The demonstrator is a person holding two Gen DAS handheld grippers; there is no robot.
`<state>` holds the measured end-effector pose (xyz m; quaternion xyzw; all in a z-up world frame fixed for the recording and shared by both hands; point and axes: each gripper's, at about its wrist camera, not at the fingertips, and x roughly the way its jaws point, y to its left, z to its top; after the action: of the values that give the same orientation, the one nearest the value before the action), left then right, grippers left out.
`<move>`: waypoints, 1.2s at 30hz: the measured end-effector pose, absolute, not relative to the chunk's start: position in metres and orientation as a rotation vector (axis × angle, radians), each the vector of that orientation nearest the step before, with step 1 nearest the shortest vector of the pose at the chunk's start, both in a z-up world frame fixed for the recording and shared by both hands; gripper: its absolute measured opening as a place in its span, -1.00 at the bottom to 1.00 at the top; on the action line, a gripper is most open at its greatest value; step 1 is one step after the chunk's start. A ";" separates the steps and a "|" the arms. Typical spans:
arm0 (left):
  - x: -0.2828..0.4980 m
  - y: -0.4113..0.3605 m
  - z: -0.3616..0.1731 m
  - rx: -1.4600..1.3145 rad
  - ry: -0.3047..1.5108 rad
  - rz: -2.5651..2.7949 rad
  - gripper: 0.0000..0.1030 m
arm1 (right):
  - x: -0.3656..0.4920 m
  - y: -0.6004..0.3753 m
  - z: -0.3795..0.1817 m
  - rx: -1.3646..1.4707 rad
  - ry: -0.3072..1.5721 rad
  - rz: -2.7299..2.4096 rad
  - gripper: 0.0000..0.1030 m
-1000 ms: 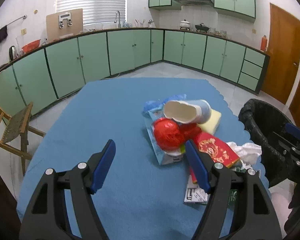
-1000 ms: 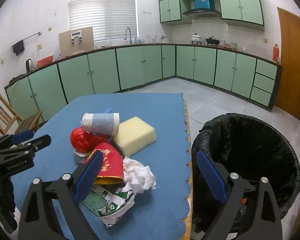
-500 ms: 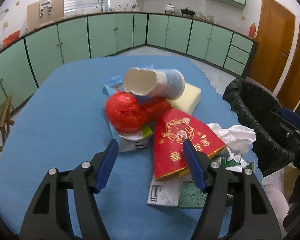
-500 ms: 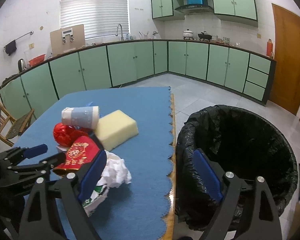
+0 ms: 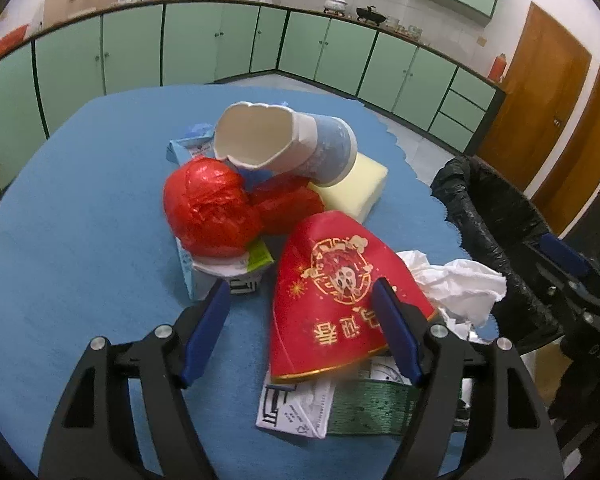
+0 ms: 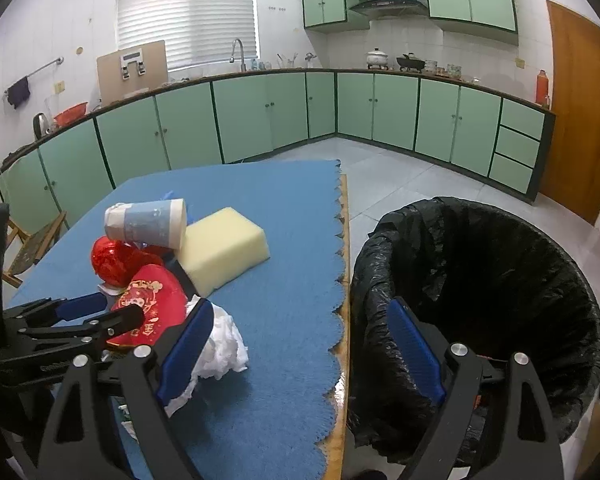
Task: Collect trash
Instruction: 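Grasp the red paper packet with the left gripper, then lower the red paper packet onto the table and open the left gripper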
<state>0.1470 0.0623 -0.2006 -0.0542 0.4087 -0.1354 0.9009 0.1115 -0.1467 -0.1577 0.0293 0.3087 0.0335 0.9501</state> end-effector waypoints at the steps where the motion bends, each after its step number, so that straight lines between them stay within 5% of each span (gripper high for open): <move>1: 0.147 0.063 -0.201 -0.126 0.850 -0.296 0.22 | 0.112 -0.146 -0.158 0.057 0.629 0.070 0.68; 7: 0.143 0.053 -0.199 -0.113 0.835 -0.311 -0.31 | 0.115 -0.142 -0.158 0.050 0.639 0.078 0.67; 18: 0.127 0.052 -0.173 -0.071 0.756 -0.275 -0.50 | 0.112 -0.135 -0.142 0.026 0.604 0.084 0.66; 36: 0.089 0.112 -0.110 -0.070 0.585 -0.147 -0.55 | 0.116 -0.091 -0.099 0.007 0.505 0.186 0.66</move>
<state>0.0888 0.1124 -0.1098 -0.0347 0.2881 -0.0722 0.9542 0.1157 -0.0913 -0.0988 0.0036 0.2495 0.0920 0.9640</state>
